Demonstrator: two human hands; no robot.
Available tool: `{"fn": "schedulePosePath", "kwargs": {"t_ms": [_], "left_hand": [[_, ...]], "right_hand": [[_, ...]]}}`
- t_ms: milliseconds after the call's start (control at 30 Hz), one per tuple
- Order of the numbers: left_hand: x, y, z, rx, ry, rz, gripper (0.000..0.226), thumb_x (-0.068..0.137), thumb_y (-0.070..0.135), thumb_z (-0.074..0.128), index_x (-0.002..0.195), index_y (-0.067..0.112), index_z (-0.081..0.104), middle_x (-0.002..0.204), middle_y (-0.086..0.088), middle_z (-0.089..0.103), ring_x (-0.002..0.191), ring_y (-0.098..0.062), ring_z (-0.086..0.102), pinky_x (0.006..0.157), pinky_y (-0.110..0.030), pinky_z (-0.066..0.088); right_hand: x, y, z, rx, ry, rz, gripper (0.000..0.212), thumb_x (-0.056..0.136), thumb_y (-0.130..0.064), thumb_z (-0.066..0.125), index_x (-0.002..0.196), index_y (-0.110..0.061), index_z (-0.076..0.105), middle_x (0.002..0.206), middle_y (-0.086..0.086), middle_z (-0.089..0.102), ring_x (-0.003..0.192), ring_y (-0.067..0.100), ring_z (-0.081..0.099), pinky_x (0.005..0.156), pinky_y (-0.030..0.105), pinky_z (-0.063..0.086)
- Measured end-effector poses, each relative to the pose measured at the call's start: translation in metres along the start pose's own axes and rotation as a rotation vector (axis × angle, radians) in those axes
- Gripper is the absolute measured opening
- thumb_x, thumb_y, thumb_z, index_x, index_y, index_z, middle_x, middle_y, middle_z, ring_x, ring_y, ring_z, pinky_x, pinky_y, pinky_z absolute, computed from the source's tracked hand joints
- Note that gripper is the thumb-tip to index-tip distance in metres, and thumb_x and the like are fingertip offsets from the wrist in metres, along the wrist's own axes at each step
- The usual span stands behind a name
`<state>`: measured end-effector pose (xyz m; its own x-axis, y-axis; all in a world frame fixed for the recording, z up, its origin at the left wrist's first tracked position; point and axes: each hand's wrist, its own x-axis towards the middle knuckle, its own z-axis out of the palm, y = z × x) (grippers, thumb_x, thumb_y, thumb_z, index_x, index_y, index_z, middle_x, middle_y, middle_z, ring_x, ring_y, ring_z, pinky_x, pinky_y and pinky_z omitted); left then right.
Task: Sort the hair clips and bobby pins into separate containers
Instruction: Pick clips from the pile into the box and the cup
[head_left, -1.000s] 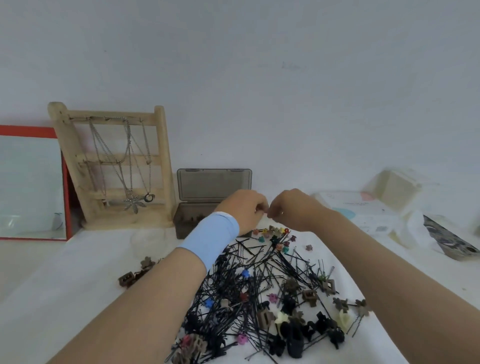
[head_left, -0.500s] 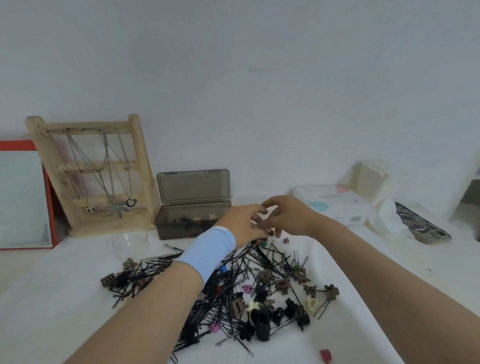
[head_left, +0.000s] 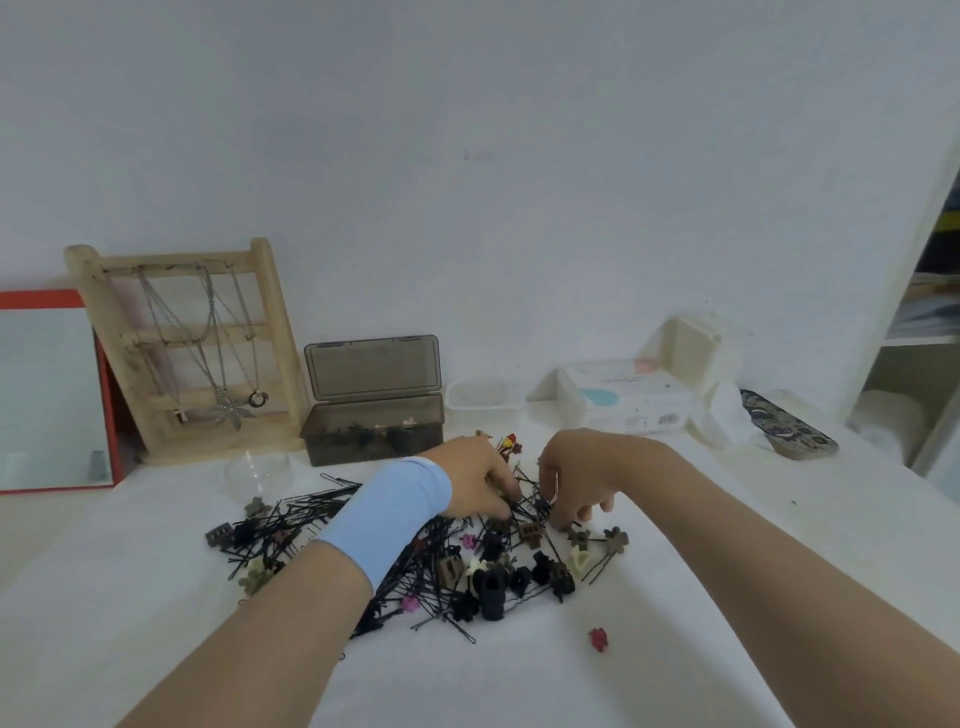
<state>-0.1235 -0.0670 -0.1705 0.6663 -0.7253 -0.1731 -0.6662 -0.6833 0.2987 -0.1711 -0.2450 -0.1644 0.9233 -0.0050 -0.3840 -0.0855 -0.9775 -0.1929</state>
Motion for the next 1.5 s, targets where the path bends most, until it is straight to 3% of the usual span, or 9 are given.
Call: {"fn": "schedulePosePath", "kwargs": {"t_ms": [200, 367, 467, 567, 800, 1033, 1133, 1333, 1500], "left_hand": [[-0.004, 0.006, 0.009, 0.095, -0.002, -0.011, 0.030, 0.087, 0.029, 0.071, 0.117, 0.027, 0.072, 0.120, 0.007, 0.067, 0.106, -0.015, 0.061, 0.089, -0.023, 0.046], [-0.015, -0.006, 0.002, 0.054, 0.087, -0.047, 0.026, 0.087, 0.023, 0.071, 0.113, 0.026, 0.071, 0.123, 0.006, 0.060, 0.101, -0.014, 0.056, 0.089, -0.023, 0.043], [-0.021, -0.016, 0.000, 0.019, 0.139, -0.075, 0.023, 0.087, 0.024, 0.072, 0.110, 0.026, 0.070, 0.125, 0.006, 0.058, 0.095, -0.011, 0.052, 0.087, -0.022, 0.040], [-0.026, -0.024, 0.002, -0.024, 0.157, -0.093, 0.026, 0.087, 0.025, 0.072, 0.113, 0.028, 0.067, 0.126, 0.005, 0.059, 0.104, -0.014, 0.057, 0.090, -0.024, 0.043], [-0.029, -0.032, -0.003, -0.094, 0.175, -0.075, 0.031, 0.090, 0.023, 0.069, 0.119, 0.032, 0.068, 0.127, 0.009, 0.062, 0.099, -0.011, 0.056, 0.092, -0.024, 0.042], [-0.031, -0.079, -0.049, -0.111, 0.348, -0.169, 0.021, 0.088, 0.016, 0.069, 0.102, 0.031, 0.072, 0.108, 0.011, 0.065, 0.095, -0.011, 0.058, 0.087, -0.024, 0.043], [-0.024, -0.111, -0.060, -0.116, 0.440, -0.251, 0.022, 0.087, 0.012, 0.067, 0.096, 0.032, 0.069, 0.116, 0.005, 0.066, 0.097, -0.015, 0.059, 0.088, -0.025, 0.045], [-0.007, -0.148, -0.066, -0.129, 0.488, -0.344, 0.031, 0.092, 0.014, 0.064, 0.123, 0.022, 0.065, 0.129, 0.001, 0.062, 0.113, -0.020, 0.059, 0.094, -0.027, 0.044], [0.003, -0.160, -0.054, -0.139, 0.337, -0.302, 0.045, 0.091, 0.024, 0.065, 0.135, 0.025, 0.056, 0.134, 0.002, 0.060, 0.117, -0.019, 0.058, 0.099, -0.031, 0.044]], "right_hand": [[-0.008, -0.006, -0.004, 0.026, 0.074, -0.061, 0.035, 0.075, -0.004, 0.066, 0.098, -0.029, 0.074, 0.091, 0.002, 0.075, 0.067, 0.014, 0.068, 0.061, 0.021, 0.053], [-0.014, -0.018, 0.000, -0.008, 0.076, -0.161, 0.025, 0.079, -0.008, 0.065, 0.097, -0.020, 0.079, 0.099, -0.001, 0.074, 0.096, 0.023, 0.067, 0.078, 0.027, 0.055], [-0.016, -0.029, 0.008, -0.046, 0.018, -0.176, 0.036, 0.080, -0.008, 0.064, 0.109, -0.027, 0.074, 0.088, -0.016, 0.065, 0.088, 0.012, 0.064, 0.079, 0.025, 0.055], [-0.014, -0.034, 0.014, -0.078, -0.064, -0.198, 0.041, 0.078, -0.012, 0.069, 0.114, -0.033, 0.070, 0.088, -0.013, 0.068, 0.082, 0.009, 0.063, 0.078, 0.024, 0.053], [-0.007, -0.036, 0.005, 0.004, 0.013, -0.228, 0.024, 0.083, -0.021, 0.073, 0.107, -0.025, 0.076, 0.088, -0.008, 0.077, 0.079, 0.006, 0.073, 0.083, 0.027, 0.057], [0.028, -0.067, -0.029, 0.161, 0.310, -0.279, 0.020, 0.089, -0.019, 0.068, 0.108, -0.019, 0.074, 0.089, -0.011, 0.068, 0.074, 0.009, 0.068, 0.070, 0.023, 0.055], [0.060, -0.087, -0.040, 0.249, 0.449, -0.302, 0.021, 0.090, -0.019, 0.067, 0.109, -0.016, 0.073, 0.100, -0.004, 0.068, 0.088, 0.014, 0.067, 0.077, 0.022, 0.052], [0.121, -0.118, -0.038, 0.166, 0.439, -0.296, 0.033, 0.091, -0.010, 0.065, 0.123, -0.011, 0.066, 0.113, 0.004, 0.070, 0.104, 0.019, 0.064, 0.093, 0.028, 0.050], [0.146, -0.116, -0.031, 0.114, 0.406, -0.334, 0.054, 0.086, -0.012, 0.070, 0.138, -0.022, 0.057, 0.115, -0.001, 0.068, 0.092, 0.012, 0.057, 0.082, 0.023, 0.044]]}}
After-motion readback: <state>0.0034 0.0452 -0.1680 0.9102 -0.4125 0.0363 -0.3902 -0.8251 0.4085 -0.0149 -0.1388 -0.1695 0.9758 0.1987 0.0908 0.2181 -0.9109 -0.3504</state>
